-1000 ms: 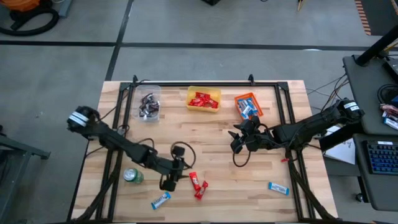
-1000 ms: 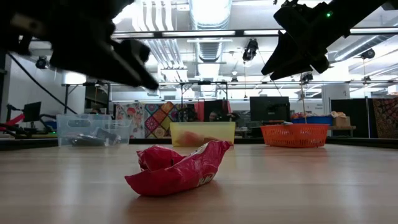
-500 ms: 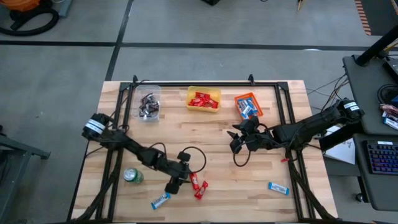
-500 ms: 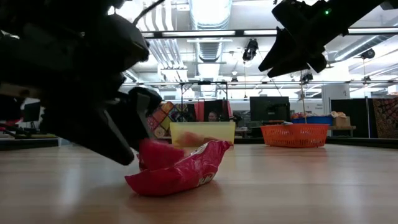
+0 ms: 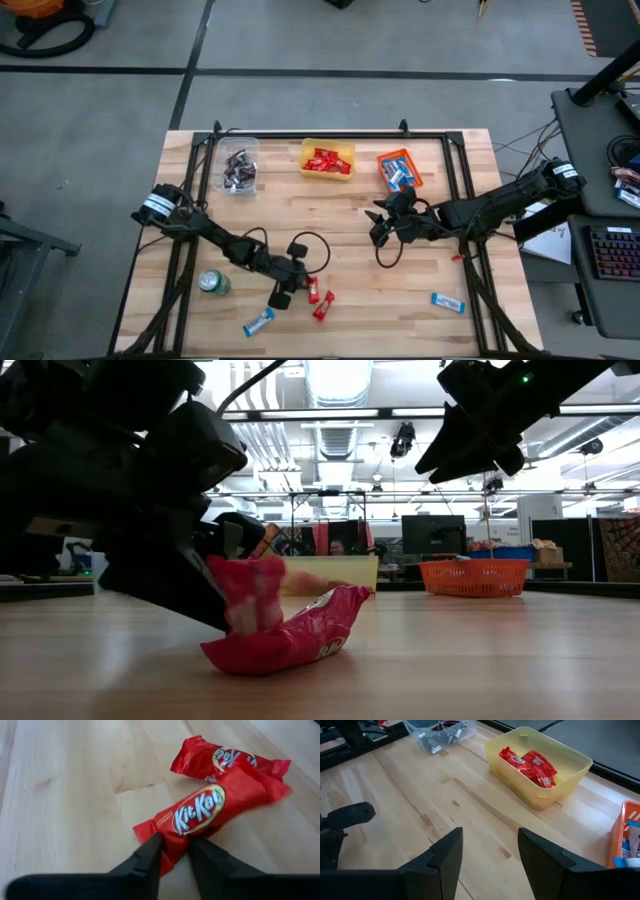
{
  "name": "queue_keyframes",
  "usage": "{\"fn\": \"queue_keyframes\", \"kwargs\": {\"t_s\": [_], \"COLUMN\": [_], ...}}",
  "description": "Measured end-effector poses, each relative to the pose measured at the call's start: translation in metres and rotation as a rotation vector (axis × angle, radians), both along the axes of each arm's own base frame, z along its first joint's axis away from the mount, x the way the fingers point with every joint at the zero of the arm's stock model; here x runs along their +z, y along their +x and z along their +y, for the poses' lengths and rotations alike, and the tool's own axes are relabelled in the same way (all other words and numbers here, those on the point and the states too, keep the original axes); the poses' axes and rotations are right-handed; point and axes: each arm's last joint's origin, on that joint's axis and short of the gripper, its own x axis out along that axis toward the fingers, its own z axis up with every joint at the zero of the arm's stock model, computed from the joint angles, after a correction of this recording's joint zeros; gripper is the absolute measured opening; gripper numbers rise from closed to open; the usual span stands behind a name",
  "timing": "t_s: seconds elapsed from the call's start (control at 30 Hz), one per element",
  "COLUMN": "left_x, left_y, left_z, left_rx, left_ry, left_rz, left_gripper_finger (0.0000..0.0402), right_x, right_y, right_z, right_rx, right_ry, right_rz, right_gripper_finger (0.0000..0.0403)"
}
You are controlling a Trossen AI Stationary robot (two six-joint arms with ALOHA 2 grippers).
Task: Sort candy
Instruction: Put the red chocolate bar into the yellow bin
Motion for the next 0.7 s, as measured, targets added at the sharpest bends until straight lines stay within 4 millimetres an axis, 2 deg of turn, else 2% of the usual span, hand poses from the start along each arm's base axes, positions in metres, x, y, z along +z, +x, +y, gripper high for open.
{"fn": "queue_keyframes", "kwargs": {"t_s": [0.13,0.2,0.33,0.47,0.6,0.7], "left_x": [0.001,0.001,0.01,0.024,0.046,0.064], "left_y": [0.0,0.001,0.001,0.0,-0.003,-0.005], "left_z": [0.0,0.0,0.0,0.007,0.026,0.05], "left_rx": [0.006,0.011,0.02,0.057,0.174,0.331], "left_ry": [-0.008,-0.018,-0.031,0.027,0.119,0.214], "left_rz": [-0.001,-0.008,-0.042,-0.068,-0.085,-0.108], "left_gripper_finger": [0.0022,0.0008,0.0009,0.0003,0.0003,0.0002], "right_x": [0.0,0.0,0.0,-0.001,-0.001,-0.001], "right_y": [0.0,0.0,0.0,0.0,-0.001,-0.001], "right_z": [0.0,0.0,0.0,0.0,0.0,0.0], "right_rx": [0.0,0.0,0.0,0.0,0.0,0.0], "right_ry": [0.0,0.0,-0.001,-0.001,-0.001,0.0], "right_rz": [0.001,0.001,0.002,0.004,0.005,0.006], "right_gripper_finger": [0.018,0.018,0.018,0.018,0.018,0.018]}}
